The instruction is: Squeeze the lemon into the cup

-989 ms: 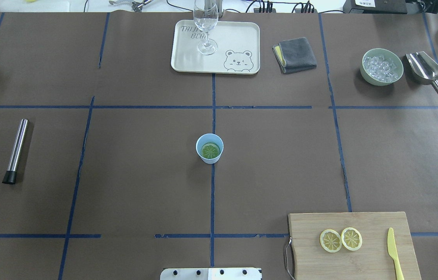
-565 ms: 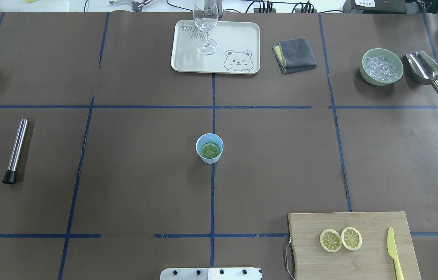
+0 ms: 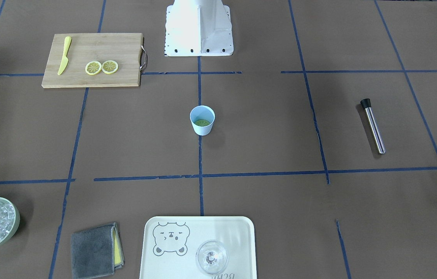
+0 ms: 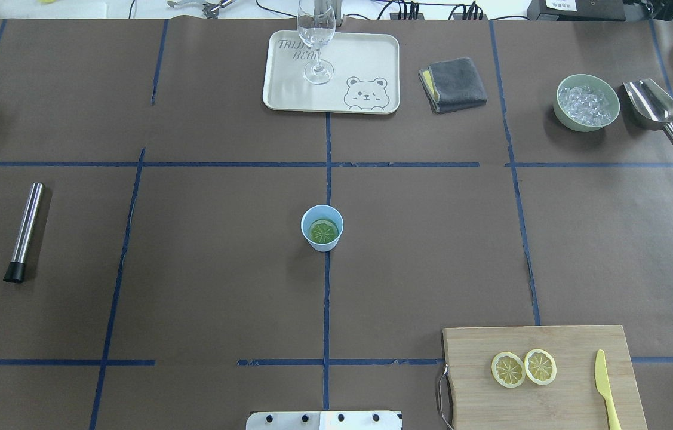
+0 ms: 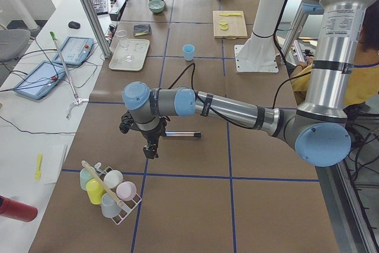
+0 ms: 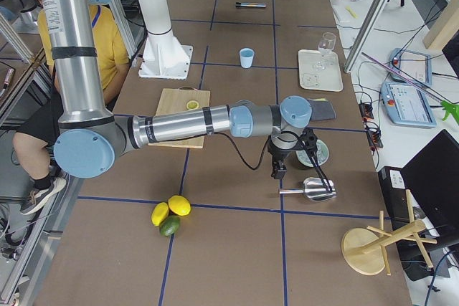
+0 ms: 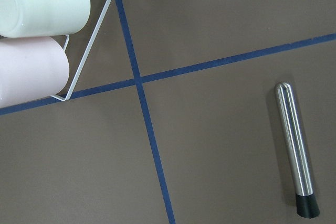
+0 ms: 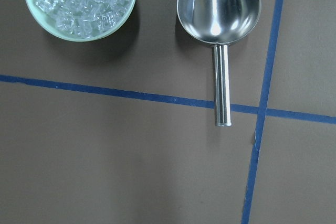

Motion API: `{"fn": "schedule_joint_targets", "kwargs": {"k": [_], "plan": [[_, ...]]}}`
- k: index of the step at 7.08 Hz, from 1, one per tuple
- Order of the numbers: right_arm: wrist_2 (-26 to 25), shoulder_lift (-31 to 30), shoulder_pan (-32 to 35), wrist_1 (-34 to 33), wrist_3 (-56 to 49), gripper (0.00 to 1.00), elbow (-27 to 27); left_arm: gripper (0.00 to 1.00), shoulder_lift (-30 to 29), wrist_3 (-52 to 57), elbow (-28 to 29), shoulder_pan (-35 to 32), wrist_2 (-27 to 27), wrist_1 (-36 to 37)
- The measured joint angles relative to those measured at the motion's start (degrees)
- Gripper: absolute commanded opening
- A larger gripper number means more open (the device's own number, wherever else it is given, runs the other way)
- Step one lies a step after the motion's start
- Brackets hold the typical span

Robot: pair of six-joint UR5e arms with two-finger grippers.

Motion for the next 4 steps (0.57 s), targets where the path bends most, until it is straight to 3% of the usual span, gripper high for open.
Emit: {"fn": "schedule_joint_targets", "kwargs": {"k": [4], "plan": [[0.1,0.2,-0.2,0.3,-0.3,1.0,-1.0,1.0,2.9,4.2,0.6,-0.4,-4.4,-0.4]]}}
